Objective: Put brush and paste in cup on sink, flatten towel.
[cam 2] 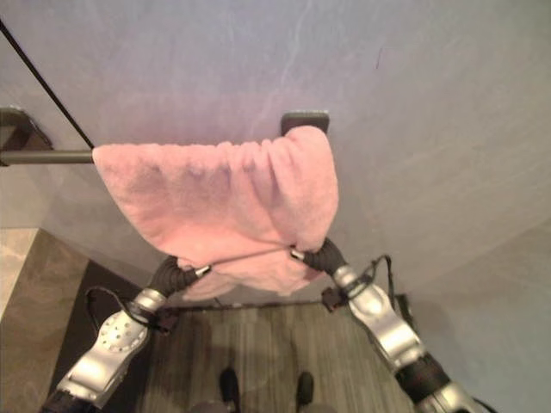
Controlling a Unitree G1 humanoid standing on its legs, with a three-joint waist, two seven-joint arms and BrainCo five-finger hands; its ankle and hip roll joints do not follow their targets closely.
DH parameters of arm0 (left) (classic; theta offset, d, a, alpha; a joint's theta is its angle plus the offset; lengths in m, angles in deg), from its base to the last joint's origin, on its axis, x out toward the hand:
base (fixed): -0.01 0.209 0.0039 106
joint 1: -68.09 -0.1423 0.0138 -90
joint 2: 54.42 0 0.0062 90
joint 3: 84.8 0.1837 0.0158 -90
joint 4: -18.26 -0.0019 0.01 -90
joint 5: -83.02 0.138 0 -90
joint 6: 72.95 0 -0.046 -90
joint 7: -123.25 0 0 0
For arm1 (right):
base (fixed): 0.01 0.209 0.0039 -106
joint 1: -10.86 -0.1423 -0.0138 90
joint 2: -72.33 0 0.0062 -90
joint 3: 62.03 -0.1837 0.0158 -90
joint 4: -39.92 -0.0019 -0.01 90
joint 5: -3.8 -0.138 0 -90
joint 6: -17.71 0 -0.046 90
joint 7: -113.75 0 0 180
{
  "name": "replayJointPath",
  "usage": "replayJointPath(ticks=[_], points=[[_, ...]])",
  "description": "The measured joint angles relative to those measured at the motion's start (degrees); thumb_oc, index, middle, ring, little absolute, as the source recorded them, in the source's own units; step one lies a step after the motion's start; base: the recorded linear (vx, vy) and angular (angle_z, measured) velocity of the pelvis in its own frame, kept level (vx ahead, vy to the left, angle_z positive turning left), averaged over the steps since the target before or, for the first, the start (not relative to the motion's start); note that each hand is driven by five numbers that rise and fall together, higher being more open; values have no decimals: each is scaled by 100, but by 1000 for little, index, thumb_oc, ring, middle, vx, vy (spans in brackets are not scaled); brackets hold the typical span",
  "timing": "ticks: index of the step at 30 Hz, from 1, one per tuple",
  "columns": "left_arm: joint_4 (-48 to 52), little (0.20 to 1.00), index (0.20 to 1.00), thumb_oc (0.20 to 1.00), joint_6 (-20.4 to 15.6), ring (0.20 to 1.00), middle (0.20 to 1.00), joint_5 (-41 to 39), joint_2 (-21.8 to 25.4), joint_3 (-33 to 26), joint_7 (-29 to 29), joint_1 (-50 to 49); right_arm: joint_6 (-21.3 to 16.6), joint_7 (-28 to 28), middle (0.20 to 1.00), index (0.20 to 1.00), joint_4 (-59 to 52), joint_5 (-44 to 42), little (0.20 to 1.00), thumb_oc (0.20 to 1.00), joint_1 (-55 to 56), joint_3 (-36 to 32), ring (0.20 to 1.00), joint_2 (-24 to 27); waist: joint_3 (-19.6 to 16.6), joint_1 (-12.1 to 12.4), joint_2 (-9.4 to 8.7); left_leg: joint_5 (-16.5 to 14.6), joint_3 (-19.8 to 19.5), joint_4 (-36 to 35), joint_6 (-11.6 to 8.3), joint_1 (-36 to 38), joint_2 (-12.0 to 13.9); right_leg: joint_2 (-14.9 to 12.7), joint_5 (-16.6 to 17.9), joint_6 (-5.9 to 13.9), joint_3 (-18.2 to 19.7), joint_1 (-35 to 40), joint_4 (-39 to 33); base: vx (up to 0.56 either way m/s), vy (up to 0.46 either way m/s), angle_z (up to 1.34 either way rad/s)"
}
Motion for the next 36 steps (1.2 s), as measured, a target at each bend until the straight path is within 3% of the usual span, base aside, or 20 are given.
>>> replayJointPath(ticks=[2, 5, 9, 15, 18, 22, 27, 29, 32, 34, 35, 36], points=[[484, 200, 200, 200, -103, 200, 200, 18, -308, -322, 310, -163, -155, -19, 200, 200, -495, -325, 200, 200, 201, 62, 200, -86, -1, -1, -4, -34, -6, -24, -23, 47, 2, -1, -30, -6, -6, 47, -4, 0, 0, 0], [800, 200, 200, 200, -294, 200, 200, 545, -252, -376, 1046, -104, -328, 48, 200, 200, -533, -399, 200, 200, -135, 213, 200, -121, -7, 76, -2, -47, -66, -16, -45, 28, 0, 0, -31, -14, -79, 65, -1, -4, -21, 10], [864, 200, 200, 200, -294, 200, 200, 791, -277, -336, 1758, 56, -361, 374, 200, 200, -518, -401, 200, 200, -836, 617, 200, -207, -18, 249, -18, -27, -158, 2, -30, 37, -6, 0, -37, -18, -175, 129, 0, -18, -13, 14], [870, 200, 200, 200, -293, 200, 200, 1031, -138, -380, 2451, 254, -421, 664, 200, 200, -39, -482, 200, 200, -1625, 1423, 200, -490, -43, 508, -46, 6, -313, 4, -49, -31, -24, -10, -47, -27, -317, 132, 1, -30, -7, 11], [867, 200, 200, 200, -313, 200, 200, 1071, -140, -565, 2681, 217, -423, 736, 200, 200, -37, -454, 200, 200, -1681, 1450, 200, -593, -45, 636, -48, 7, -317, 4, -51, -30, -36, -24, -50, -24, -321, 135, 0, -5, 2, 4], [226, 200, 200, 200, -395, 200, 200, 1066, -166, -431, 2754, 224, -430, 779, 200, 200, 354, -398, 200, 200, -1640, 1457, 200, -651, -85, 671, -15, 7, -322, 4, -50, -27, -72, -59, -50, -22, -323, 146, 1, 0, 0, 0], [-873, 200, 200, 200, -46, 200, 200, 885, -205, 267, 2283, 78, -167, 922, 200, 200, 848, 78, 200, 200, -1112, 1220, 200, -491, -103, 578, 31, 11, -321, 3, -46, -40, -85, -72, -46, -16, -337, 135, 0, 4, 21, 0], [-1095, 200, 200, 200, 18, 200, 200, 787, -285, 614, 1989, -86, -135, 933, 200, 200, 913, 170, 200, 200, -414, 1019, 200, -568, -92, 455, 57, 10, -320, 2, -46, -34, -87, -73, -49, -15, -330, 134, 0, 9, 8, -2], [-2495, 200, 200, 200, 154, 200, 200, 714, -697, 984, 1651, 108, -82, 900, 200, 200, 1854, 158, 200, 200, -293, 1161, 200, -822, -134, 196, 163, 6, -260, 1, -26, 97, -71, -70, -57, -7, -288, 239, 0, -2, 9, -11], [-2636, 200, 200, 200, 201, 200, 200, 677, -918, 1013, 1657, 291, -111, 912, 1000, 1000, 2431, 82, 1000, 1000, -386, 1245, 1000, -1044, -176, 209, 214, 3, -239, 1, -22, 107, -53, -53, -60, -11, -279, 240, -1, 6, 0, -5], [-2703, 235, 235, 235, 236, 235, 235, 675, -916, 1013, 1637, 313, -55, 944, 1000, 1000, 2599, 183, 1000, 1000, -565, 1331, 1000, -1075, -204, 206, 239, 3, -222, 1, -23, 127, -50, -48, -59, -10, -269, 245, -1, 13, -7, -9], [-2748, 548, 548, 548, 312, 548, 548, 669, -919, 998, 1628, 337, 19, 976, 1000, 1000, 2717, 289, 1000, 1000, -749, 1399, 1000, -1059, -239, 223, 274, 0, -173, -2, -24, 146, -45, -49, -59, -11, -244, 253, -4, 19, -11, -11]])
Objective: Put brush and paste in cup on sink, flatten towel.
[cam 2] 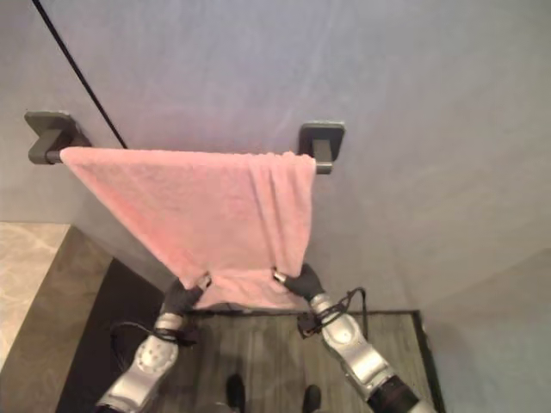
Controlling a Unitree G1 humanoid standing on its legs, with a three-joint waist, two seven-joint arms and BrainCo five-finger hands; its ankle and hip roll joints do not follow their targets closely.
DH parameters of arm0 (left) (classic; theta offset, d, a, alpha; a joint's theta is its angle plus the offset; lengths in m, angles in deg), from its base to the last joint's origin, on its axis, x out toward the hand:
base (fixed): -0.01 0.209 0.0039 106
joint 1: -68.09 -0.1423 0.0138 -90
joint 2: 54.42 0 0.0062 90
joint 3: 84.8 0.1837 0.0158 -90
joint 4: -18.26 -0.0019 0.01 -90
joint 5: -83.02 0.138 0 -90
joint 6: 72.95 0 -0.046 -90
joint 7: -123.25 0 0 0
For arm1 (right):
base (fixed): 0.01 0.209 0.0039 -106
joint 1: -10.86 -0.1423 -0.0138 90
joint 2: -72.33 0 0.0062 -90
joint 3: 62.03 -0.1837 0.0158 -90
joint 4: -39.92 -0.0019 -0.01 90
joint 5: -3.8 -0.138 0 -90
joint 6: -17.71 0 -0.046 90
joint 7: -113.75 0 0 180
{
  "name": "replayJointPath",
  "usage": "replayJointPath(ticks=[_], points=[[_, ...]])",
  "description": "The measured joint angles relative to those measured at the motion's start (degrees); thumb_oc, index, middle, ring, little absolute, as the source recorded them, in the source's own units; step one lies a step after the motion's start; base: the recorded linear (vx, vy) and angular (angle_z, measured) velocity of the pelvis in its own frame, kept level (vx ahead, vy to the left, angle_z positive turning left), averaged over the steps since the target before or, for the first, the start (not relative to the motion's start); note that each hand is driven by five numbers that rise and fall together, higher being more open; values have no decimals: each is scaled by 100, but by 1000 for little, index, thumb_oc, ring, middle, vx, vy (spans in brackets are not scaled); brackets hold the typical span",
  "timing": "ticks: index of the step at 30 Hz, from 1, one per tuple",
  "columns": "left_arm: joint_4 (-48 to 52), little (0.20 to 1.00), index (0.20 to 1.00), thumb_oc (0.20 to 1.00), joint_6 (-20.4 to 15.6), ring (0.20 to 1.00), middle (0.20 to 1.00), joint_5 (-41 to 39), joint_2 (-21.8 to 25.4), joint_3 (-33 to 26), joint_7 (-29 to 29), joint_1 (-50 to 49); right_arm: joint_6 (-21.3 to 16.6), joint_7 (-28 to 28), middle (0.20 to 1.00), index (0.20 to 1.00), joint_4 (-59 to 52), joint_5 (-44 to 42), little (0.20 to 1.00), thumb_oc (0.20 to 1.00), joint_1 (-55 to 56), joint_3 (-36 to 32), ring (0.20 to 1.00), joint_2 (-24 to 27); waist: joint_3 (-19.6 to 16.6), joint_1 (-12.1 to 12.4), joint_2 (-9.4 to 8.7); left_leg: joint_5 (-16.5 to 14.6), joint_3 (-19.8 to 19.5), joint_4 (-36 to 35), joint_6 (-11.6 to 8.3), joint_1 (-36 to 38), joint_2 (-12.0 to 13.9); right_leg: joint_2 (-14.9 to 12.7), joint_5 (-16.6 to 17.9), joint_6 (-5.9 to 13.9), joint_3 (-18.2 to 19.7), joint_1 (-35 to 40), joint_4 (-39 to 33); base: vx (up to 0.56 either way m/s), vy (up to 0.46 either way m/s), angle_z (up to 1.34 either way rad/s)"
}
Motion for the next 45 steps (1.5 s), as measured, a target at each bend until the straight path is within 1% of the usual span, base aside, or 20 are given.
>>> replayJointPath(ticks=[2, 3, 4, 5, 6, 15, 18, 23, 25, 27, 29, 30, 32, 34, 37, 38, 41, 42, 44, 45], points=[[71, 520, 520, 520, 112, 520, 520, -4, 27, -45, -6, -68, 53, 45, 1000, 1000, 35, -2, 1000, 1000, -180, 53, 1000, 51, -64, 37, 45, -3, 1, -17, 0, 9, 0, -1, 1, 1, 3, -1, -17, 14, -5, -4], [70, 555, 555, 555, 142, 555, 555, -2, 48, -47, -20, -116, 65, 43, 1000, 1000, 35, -3, 1000, 1000, -207, 52, 1000, 59, -68, 57, 48, -2, 1, -15, 0, 9, 0, -1, 2, 1, 1, 0, -19, 0, 0, 0], [43, 705, 705, 705, 175, 705, 705, 3, 69, -44, -56, -164, 77, 34, 1000, 1000, 25, -3, 1000, 1000, -226, 56, 1000, 77, -69, 85, 47, -1, 4, -7, 2, 10, 0, -1, 3, 0, 0, 0, -11, 0, 0, 0], [19, 821, 821, 821, 222, 821, 821, 4, 79, -50, -68, -227, 86, 35, 1000, 1000, 23, -3, 1000, 1000, -241, 55, 1000, 90, -73, 107, 39, 0, 7, 3, 4, 12, 0, -1, 5, -1, 2, 1, 2, 0, 0, 0], [11, 1000, 1000, 1000, 315, 1000, 1000, 6, 79, -52, -68, -308, 120, 37, 1000, 1000, 25, -3, 1000, 1000, -248, 54, 1000, 109, -90, 127, 12, 0, 14, 4, 5, 9, 0, -1, 5, -1, 2, -1, 2, 0, 0, 0], [-424, 1000, 1000, 1000, 429, 1000, 1000, 126, 86, -424, 51, -380, 162, 29, 1000, 1000, 91, -33, 1000, 1000, -136, 19, 1000, 112, -172, 136, -116, -6, 13, 2, 13, 11, 3, -2, 2, 1, -2, 2, -4, 0, 0, 0], [-461, 1000, 1000, 1000, 445, 1000, 1000, 128, 74, -594, 90, -544, 159, 10, 1000, 1000, 95, -220, 1000, 1000, 221, -192, 1000, 113, -189, 124, -145, -10, 19, 3, 17, 13, 1, -3, 1, 3, -2, 1, 0, 0, 0, 0], [-693, 1000, 1000, 1000, 476, 1000, 1000, 121, -14, -999, 389, -641, 30, 44, 1000, 1000, 121, -603, 1000, 1000, 1189, -1033, 1000, 86, -207, -15, -171, -13, 38, 2, 21, 20, 2, -5, -6, 10, 13, -2, 2, 0, 0, 0], [-691, 1000, 1000, 1000, 477, 1000, 1000, 95, -111, -1347, 615, -668, -228, 84, 1000, 1000, 566, -1286, 1000, 1000, 1679, -1904, 1000, -403, -211, -132, -172, -15, 63, 1, 24, 51, 5, -4, -8, 12, 38, 14, 2, -4, 13, -7], [-685, 1000, 1000, 1000, 454, 1000, 1000, -55, -131, -1474, 770, -618, -250, 311, 1000, 1000, 1220, -2112, 1000, 1000, 1868, -2319, 1000, -581, -214, -261, -152, -42, 140, -24, 28, 122, 14, -10, -42, 36, 116, 32, -43, 10, 32, -21], [-618, 1000, 1000, 1000, 412, 1000, 1000, -359, -160, -1594, 905, -551, -300, 574, 1000, 1000, 1379, -2623, 1000, 1000, 1911, -2864, 1000, -878, -224, -376, -130, -47, 173, -23, 30, 135, 24, -13, -62, 29, 119, 26, -44, 7, 22, -18], [-602, 1000, 1000, 1000, 394, 1000, 1000, -508, -159, -1629, 997, -446, -398, 865, 1000, 1000, 1362, -2772, 1000, 1000, 1918, -3115, 1000, -873, -240, -396, -77, -65, 221, -24, 35, 155, 29, -23, -41, 51, 113, 23, -44, -3, 17, -15], [-456, 1000, 1000, 1000, 369, 1000, 1000, -579, -150, -1644, 1118, -358, -516, 1065, 1000, 1000, 1130, -2748, 1000, 1000, 1955, -3163, 1000, -670, -267, -421, -18, -74, 244, -22, 32, 187, 32, -23, -40, 55, 118, 31, -44, 5, 16, -9], [-167, 1000, 1000, 1000, 343, 1000, 1000, -565, -137, -1860, 1216, -350, -574, 1231, 1000, 1000, 798, -2593, 1000, 1000, 1964, -3369, 1000, -570, -309, -454, 39, -79, 258, -23, 19, 216, 39, -17, -31, 68, 117, 61, -44, 0, 0, 0], [550, 1000, 1000, 1000, 280, 1000, 1000, -331, -22, -2309, 1485, -331, -693, 1570, 1000, 1000, 84, -1754, 1000, 1000, 2042, -3577, 1000, -224, -378, -501, 121, -87, 306, -24, 14, 221, 40, -16, -13, 45, 120, 65, -44, 0, 0, 0], [939, 1000, 1000, 1000, 198, 1000, 1000, -15, 171, -2421, 1620, -354, -772, 1673, 1000, 1000, -88, -1191, 1000, 1000, 2063, -3605, 1000, -14, -388, -503, 113, -89, 313, -21, 12, 227, 40, -13, -9, 43, 116, 67, -10, 0, 0, 0], [1267, 1000, 1000, 1000, 86, 1000, 1000, 596, 516, -2576, 1775, -330, -726, 1837, 1000, 1000, -352, -181, 1000, 1000, 2067, -3719, 1000, 356, -410, -499, 99, -89, 316, -21, 12, 232, 42, -14, -5, 45, 118, 74, 1, 0, 0, 0], [1417, 1000, 1000, 1000, 59, 1000, 1000, 880, 627, -2799, 1827, -332, -731, 1950, 1000, 1000, -686, 463, 1000, 1000, 2059, -3760, 1000, 538, -419, -501, 84, -89, 320, -21, 12, 247, 47, -13, -5, 45, 116, 87, -1, 0, 0, 0], [1440, 1000, 1000, 1000, 18, 1000, 1000, 1178, 655, -2945, 1883, -350, -686, 2054, 1000, 1000, -918, 981, 1000, 1000, 2029, -3794, 1000, 614, -426, -493, 62, -97, 314, -23, 3, 306, 51, -12, -19, 49, 118, 153, -44, 0, 0, 0], [1483, 1000, 1000, 1000, 62, 1000, 1000, 1442, 768, -2994, 1917, -389, -649, 2064, 1000, 1000, -1175, 1349, 1000, 1000, 2072, -3771, 1000, 776, -422, -470, 63, -114, 318, -24, -6, 319, 50, -13, -42, 60, 116, 158, -44, 0, 0, 0]])
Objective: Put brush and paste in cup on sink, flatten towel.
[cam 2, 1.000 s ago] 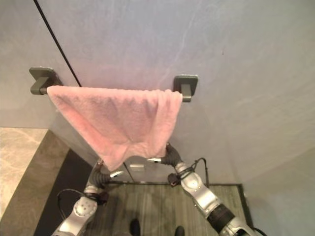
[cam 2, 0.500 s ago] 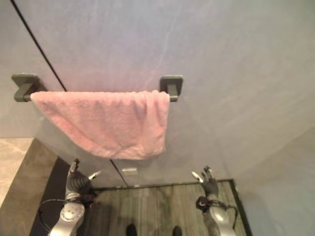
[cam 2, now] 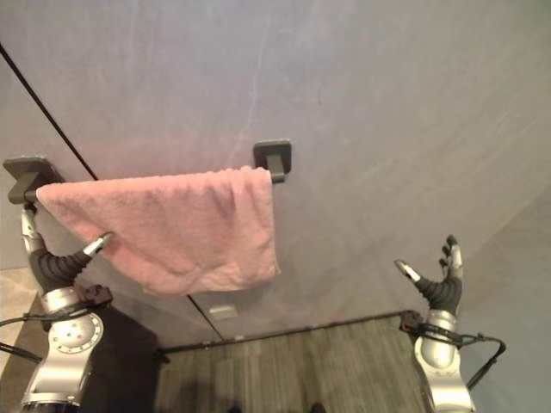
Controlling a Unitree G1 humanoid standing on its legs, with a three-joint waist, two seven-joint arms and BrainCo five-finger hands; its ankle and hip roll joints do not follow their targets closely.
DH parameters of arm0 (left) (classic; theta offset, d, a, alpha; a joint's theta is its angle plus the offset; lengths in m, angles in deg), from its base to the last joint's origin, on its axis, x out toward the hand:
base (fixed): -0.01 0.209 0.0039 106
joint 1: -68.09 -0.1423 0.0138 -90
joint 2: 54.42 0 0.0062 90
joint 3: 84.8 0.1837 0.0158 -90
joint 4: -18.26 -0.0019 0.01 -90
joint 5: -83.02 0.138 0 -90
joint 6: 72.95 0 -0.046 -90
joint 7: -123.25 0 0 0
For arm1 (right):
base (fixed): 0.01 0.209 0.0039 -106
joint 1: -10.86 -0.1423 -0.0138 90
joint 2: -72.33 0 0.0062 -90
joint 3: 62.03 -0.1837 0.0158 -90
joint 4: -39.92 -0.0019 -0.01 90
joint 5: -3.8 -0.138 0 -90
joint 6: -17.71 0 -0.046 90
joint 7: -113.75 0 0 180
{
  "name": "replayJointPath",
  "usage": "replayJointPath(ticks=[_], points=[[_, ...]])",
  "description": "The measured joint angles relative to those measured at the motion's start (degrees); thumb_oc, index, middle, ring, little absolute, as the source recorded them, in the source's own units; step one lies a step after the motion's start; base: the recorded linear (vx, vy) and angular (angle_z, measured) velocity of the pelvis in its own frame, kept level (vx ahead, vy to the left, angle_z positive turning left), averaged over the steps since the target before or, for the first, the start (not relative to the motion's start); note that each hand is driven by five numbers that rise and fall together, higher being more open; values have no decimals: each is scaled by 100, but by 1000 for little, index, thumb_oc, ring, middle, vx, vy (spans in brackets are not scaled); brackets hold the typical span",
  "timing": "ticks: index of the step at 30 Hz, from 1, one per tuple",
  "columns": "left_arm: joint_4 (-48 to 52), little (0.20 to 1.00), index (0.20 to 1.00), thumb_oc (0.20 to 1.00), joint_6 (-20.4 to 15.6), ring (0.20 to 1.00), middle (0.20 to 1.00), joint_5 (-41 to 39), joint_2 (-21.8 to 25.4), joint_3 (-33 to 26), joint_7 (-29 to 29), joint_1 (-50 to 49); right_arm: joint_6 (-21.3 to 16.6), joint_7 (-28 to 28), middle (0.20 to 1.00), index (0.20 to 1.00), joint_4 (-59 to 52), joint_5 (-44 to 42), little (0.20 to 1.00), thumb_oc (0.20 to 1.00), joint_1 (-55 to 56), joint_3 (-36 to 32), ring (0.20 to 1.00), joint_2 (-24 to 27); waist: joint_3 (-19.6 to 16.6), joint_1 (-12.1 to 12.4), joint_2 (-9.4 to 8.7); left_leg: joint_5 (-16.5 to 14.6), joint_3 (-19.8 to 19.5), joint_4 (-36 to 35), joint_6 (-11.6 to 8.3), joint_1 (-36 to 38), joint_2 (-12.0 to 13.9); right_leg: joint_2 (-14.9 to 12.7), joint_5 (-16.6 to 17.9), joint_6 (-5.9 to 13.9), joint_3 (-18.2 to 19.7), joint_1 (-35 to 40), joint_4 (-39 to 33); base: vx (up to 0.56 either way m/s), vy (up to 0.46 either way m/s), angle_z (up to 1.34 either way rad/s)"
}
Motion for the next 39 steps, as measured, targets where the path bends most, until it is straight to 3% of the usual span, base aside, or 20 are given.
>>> replayJointPath(ticks=[4, 8, 13, 16, 26, 32, 39], points=[[205, 1000, 1000, 1000, -48, 1000, 1000, 730, 344, -167, 115, -76, -76, -4, 1000, 1000, -634, 995, 1000, 1000, -15, 18, 1000, 351, -18, 91, -66, 1, -13, 0, -1, -3, 0, 0, -18, 20, -5, 9, -1, -4, 1, 1], [603, 1000, 1000, 1000, -364, 1000, 1000, 1400, 1481, -115, 48, -254, -99, -39, 1000, 1000, -1414, 1770, 1000, 1000, -180, 211, 1000, 1111, 1, 140, -103, 1, -20, 1, -1, -4, -3, -1, 1, -3, -16, 14, 1, 0, 0, 0], [614, 1000, 1000, 1000, -465, 1000, 1000, 1595, 1681, -89, -246, -364, -214, -204, 1000, 1000, -1809, 2376, 1000, 1000, -648, 810, 1000, 1568, 9, 153, -104, -4, -23, 1, -4, -5, -4, 0, 0, -1, -22, 14, 0, -7, 2, 0], [614, 1000, 1000, 1000, -608, 1000, 1000, 1607, 2096, 111, -444, -422, -202, -426, 1000, 1000, -1828, 2725, 1000, 1000, -1148, 1404, 1000, 1984, 24, 201, -125, -4, -21, 2, -4, -4, -6, -1, -1, 3, -16, 12, 0, 0, 0, 0], [662, 1000, 1000, 1000, -656, 1000, 1000, 1541, 2477, 80, -873, -365, 78, -1151, 1000, 1000, -1805, 3031, 1000, 1000, -1601, 1597, 1000, 2117, 138, 343, -121, -5, -9, 2, -8, -23, -5, -1, -24, 33, -2, -17, -1, 0, 0, 0], [673, 1000, 1000, 1000, -655, 1000, 1000, 1551, 3044, 119, -1294, -15, 184, -1289, 1000, 1000, -1818, 3148, 1000, 1000, -2293, 1857, 1000, 2142, 256, 398, -77, -3, 18, 5, -26, -138, 0, -2, 10, 46, 46, -172, -1, -7, 7, -3], [810, 1000, 1000, 1000, -718, 1000, 1000, 1590, 3169, 143, -1334, -21, 310, -1293, 1000, 1000, -1805, 3367, 1000, 1000, -2858, 2209, 1000, 2180, 272, 459, -67, 6, 45, 27, -16, -221, 1, 0, 50, 7, 67, -278, -1, -2, 2, -1]])
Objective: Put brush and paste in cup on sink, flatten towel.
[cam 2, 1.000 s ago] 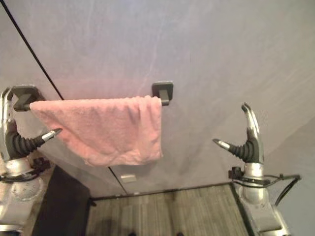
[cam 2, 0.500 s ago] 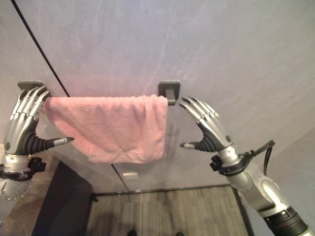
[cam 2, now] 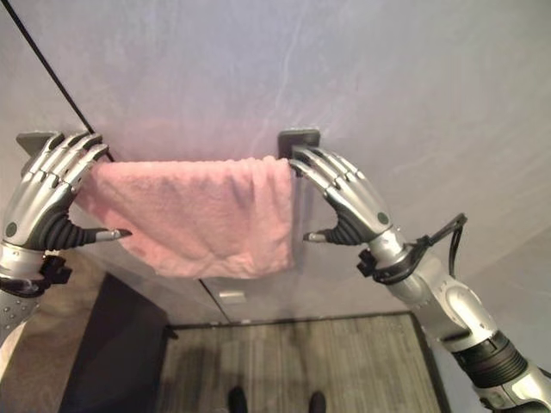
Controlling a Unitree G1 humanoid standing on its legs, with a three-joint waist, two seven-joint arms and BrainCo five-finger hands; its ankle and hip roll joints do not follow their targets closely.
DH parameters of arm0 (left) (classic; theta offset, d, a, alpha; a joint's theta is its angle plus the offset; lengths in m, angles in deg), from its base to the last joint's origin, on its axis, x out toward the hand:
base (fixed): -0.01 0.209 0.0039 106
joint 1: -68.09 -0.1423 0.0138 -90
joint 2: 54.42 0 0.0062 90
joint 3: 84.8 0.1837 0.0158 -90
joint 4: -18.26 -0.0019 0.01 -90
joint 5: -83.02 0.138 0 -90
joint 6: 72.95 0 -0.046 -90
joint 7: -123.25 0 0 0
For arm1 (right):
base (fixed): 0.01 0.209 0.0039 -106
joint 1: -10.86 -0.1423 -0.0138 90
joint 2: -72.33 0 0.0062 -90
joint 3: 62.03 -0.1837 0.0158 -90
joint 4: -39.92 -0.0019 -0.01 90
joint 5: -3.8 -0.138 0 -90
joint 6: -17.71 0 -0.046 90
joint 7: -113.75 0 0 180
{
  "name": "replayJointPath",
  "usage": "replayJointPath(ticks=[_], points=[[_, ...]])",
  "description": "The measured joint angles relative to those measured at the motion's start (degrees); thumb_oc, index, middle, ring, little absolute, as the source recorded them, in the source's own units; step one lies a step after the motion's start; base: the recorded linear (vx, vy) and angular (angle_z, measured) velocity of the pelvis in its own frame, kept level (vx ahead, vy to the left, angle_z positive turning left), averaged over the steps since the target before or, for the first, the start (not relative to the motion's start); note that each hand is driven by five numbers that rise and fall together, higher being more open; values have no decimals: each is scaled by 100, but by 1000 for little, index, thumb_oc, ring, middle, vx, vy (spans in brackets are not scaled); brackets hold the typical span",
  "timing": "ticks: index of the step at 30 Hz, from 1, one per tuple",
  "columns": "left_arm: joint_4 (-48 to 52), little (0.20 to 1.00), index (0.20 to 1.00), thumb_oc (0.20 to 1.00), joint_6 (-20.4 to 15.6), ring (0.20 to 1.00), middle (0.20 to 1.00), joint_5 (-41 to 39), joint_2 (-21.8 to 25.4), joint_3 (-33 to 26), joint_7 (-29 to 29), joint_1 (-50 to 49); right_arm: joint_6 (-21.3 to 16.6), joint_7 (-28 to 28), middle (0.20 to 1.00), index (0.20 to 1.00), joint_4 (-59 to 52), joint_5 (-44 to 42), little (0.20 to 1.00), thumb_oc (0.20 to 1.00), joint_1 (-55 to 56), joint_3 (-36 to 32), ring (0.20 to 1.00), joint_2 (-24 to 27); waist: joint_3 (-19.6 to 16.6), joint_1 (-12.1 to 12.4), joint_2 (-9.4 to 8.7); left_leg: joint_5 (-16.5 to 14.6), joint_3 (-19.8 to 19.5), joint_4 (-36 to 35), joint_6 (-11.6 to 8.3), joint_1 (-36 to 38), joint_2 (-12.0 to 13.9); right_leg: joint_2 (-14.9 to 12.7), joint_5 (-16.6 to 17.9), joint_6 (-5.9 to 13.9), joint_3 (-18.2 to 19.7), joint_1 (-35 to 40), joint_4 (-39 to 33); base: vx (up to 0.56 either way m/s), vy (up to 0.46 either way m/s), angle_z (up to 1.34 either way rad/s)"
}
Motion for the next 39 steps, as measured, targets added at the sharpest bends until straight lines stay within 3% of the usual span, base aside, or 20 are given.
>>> replayJointPath(ticks=[8, 18, 22, 28, 39], points=[[69, 1000, 1000, 1000, 23, 1000, 1000, 25, 85, -119, -172, -13, 44, -155, 1000, 1000, 167, 35, 1000, 1000, -422, 260, 1000, 118, 56, 13, -62, -15, 23, -21, -35, -23, 2, 0, -38, 13, 53, -47, -1, 1, -3, -1], [214, 1000, 1000, 1000, 70, 1000, 1000, 25, 736, -469, -661, -369, -10, -516, 1000, 1000, 166, 223, 1000, 1000, -1039, 499, 1000, 988, 56, -2, -158, 11, 55, -1, -64, -72, 4, 2, 48, 24, 75, -94, -1, 2, -1, 0], [214, 1000, 1000, 1000, 67, 1000, 1000, 24, 757, -583, -710, -510, -49, -568, 1000, 1000, 162, 215, 1000, 1000, -1237, 675, 1000, 1156, 55, -6, -151, 11, 75, -1, -64, -49, 5, 2, 57, 21, 86, -81, -1, 10, -4, -2], [214, 1000, 1000, 1000, 60, 1000, 1000, 25, 1196, -990, -873, -955, -255, -903, 1000, 1000, 125, 218, 1000, 1000, -1727, 1025, 1000, 1812, 55, -20, -142, 19, 112, 0, -37, 42, 9, 4, 62, 19, 102, -5, -1, 8, -5, -1], [71, 1000, 1000, 1000, 116, 1000, 1000, 252, 1157, -1380, -967, -1341, -335, -980, 1000, 1000, 153, 406, 1000, 1000, -1840, 1042, 1000, 2020, -18, -10, 12, 21, 105, 1, -34, 54, 8, 4, 74, 4, 84, 16, 1, 0, 0, 0]])
